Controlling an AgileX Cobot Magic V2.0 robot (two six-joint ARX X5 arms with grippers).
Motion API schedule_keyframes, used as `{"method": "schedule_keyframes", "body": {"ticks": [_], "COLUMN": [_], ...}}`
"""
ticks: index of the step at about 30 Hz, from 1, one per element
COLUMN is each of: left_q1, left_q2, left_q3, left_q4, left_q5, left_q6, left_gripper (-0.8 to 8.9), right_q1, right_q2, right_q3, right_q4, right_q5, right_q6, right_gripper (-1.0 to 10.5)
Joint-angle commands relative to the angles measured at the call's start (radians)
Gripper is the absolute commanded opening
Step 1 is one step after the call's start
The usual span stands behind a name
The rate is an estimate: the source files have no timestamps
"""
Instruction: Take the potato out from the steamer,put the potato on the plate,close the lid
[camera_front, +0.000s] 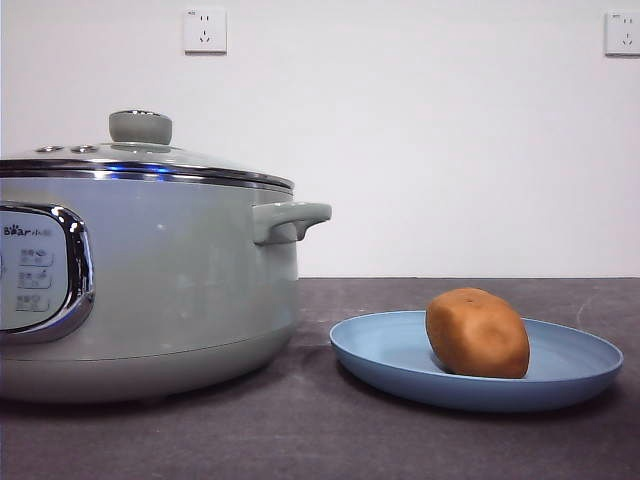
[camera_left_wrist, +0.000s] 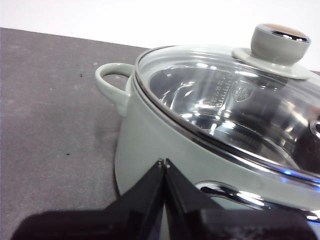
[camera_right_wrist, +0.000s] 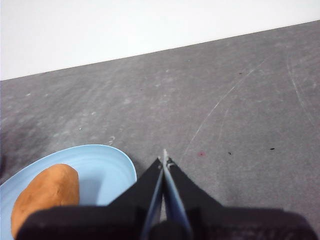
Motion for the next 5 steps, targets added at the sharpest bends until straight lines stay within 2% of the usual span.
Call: {"method": "schedule_keyframes", "body": {"ticks": [1, 5], "left_q1": [0.003, 0.003], "left_q2": [-0.003, -0.003], "left_q3": [-0.013, -0.013], "left_q4": [0.002, 0.002], "left_q5": [-0.001, -0.001], "left_q6": [-0.006, -0.006], "left_gripper": [-0.03, -0.03], "right_q1": [0.000, 0.000], "right_q2": [-0.002, -0.002], "right_q3": [-0.011, -0.011], "right_q4": [-0.008, -0.008], "right_q5": [0.000, 0.000], "right_q6": [0.006, 0.006], "right_gripper": [0.0, 0.0]}}
